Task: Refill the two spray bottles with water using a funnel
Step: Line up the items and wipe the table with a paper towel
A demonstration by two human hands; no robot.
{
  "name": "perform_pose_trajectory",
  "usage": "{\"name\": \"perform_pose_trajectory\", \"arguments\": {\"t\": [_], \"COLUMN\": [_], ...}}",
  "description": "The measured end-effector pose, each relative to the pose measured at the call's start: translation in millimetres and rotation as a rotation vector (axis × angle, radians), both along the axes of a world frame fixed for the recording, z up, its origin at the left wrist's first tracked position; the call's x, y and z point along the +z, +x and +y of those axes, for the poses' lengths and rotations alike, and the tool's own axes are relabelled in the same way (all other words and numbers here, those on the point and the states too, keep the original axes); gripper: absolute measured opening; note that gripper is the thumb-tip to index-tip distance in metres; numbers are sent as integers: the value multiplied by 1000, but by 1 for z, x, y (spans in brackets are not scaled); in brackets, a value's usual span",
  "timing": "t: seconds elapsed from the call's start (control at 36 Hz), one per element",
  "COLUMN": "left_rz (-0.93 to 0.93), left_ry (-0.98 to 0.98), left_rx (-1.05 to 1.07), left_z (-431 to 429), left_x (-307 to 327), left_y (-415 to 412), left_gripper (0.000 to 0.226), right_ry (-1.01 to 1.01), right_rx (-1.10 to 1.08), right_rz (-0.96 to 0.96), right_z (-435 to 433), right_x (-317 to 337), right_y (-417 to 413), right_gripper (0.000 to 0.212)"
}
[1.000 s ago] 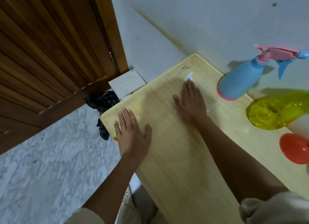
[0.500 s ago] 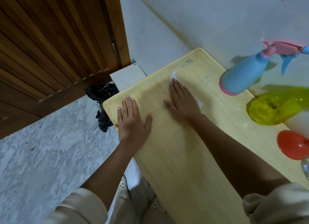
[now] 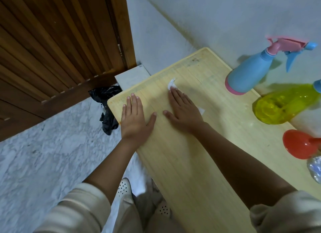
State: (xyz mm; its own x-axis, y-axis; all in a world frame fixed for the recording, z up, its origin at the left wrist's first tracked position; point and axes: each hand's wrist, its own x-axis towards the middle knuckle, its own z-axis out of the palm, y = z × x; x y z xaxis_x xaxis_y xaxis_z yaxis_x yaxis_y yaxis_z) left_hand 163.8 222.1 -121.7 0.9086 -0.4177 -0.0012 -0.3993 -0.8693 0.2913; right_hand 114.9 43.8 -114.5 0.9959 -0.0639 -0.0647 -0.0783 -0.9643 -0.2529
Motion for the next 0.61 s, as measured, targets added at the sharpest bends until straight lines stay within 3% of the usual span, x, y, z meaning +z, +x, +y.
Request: {"name": "perform_pose_trajectory", "arguments": {"t": [0.25,0.61], "left_rz": [34,43], "left_ry": [-3,15], "left_rx": [-142,-148], "left_z": [19,19], "left_x": [-2,0], "left_y": [8,7], "left_gripper": [88,73], "right_ry": [-24,21], "right_rx": [62,99], "right_rz": [3,-11], "right_z": [10,35], "right_x": [-2,0], "right_y": [-13,-62], "right_gripper": [78,68]}}
